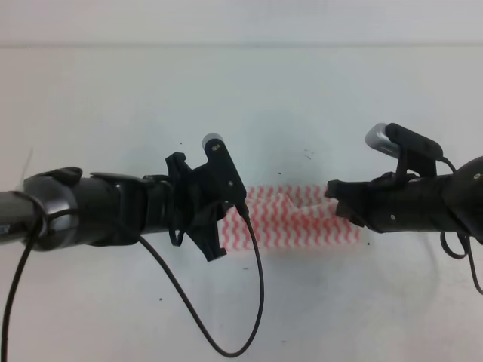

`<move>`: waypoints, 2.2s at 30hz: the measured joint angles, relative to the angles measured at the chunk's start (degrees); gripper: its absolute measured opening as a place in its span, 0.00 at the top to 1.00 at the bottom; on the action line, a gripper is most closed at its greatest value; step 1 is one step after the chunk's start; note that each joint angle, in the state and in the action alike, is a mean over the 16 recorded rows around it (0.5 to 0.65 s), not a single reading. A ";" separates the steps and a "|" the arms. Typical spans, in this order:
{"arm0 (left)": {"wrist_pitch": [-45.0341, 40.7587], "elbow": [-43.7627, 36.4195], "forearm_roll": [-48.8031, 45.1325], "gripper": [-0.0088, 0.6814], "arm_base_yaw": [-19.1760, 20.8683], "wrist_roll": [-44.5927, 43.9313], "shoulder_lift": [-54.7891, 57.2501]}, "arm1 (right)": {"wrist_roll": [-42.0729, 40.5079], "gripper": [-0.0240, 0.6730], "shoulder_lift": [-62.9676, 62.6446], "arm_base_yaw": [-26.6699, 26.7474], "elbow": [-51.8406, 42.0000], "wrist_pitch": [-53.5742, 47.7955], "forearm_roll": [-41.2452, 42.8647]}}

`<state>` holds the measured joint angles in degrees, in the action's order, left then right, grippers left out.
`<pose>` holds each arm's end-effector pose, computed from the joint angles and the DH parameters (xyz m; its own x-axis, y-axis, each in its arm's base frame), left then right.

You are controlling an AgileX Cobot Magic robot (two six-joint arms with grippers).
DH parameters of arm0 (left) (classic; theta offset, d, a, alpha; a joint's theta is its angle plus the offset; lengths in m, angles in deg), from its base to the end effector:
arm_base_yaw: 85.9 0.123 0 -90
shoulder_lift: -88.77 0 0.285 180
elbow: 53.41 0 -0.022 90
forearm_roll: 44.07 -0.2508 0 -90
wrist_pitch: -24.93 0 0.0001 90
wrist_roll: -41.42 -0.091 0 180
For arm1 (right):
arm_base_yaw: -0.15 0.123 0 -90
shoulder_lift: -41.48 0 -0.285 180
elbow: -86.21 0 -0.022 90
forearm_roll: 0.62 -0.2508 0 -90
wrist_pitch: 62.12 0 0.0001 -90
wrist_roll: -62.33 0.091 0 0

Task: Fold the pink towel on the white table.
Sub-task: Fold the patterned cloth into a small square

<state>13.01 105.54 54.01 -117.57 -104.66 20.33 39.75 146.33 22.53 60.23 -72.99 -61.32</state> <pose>0.3064 -0.2110 0.1761 0.1041 0.7881 -0.6067 0.8464 0.2501 0.4702 0.3080 0.1431 0.1863 -0.8221 0.3135 -0.4753 0.0273 0.8556 0.5170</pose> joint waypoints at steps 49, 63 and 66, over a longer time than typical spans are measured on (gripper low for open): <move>1.81 2.87 0.00 0.99 0.00 -1.07 3.54 | -0.03 0.99 6.76 -3.33 7.04 -3.95 1.57; 2.43 2.87 1.13 0.99 0.01 -1.06 3.42 | -0.03 0.99 8.04 -3.40 7.73 -4.61 1.80; 2.54 2.87 1.13 0.99 0.01 -1.05 3.42 | -0.03 0.99 7.99 -3.40 7.73 -4.62 1.84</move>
<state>15.55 108.40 55.13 -117.56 -105.71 23.75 39.72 154.33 19.13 67.96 -77.60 -59.47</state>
